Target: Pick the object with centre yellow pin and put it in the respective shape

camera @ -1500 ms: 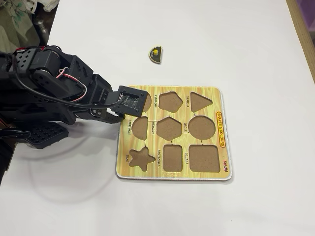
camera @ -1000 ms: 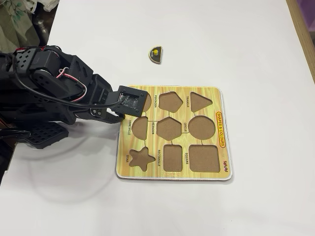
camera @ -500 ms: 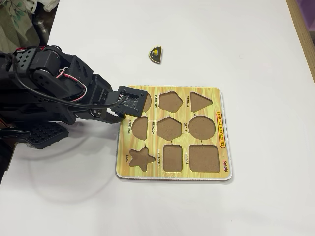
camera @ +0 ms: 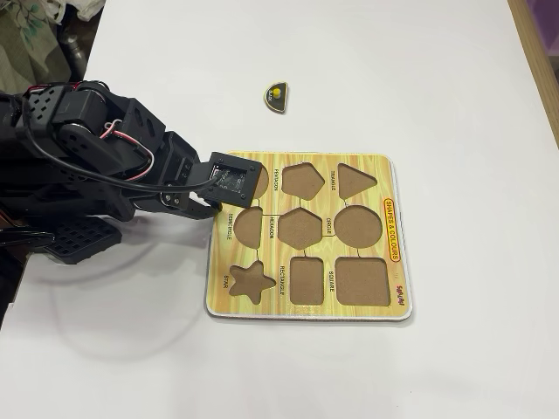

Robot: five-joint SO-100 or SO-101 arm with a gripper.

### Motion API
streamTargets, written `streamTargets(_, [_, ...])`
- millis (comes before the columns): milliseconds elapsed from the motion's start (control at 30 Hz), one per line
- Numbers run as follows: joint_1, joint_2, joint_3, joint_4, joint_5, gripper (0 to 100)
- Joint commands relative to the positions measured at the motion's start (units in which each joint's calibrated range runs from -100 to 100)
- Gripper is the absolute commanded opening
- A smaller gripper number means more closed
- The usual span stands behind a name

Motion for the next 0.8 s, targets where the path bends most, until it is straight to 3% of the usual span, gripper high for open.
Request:
streamTargets(0, [0.0,1.5,-0.6,0.9,-0.4,1])
streamTargets(200, [0.0,6.5,-5.8,1.0,-0.6,1])
streamTargets(767, [-0.5,42.3,-37.4,2.0,0.0,1])
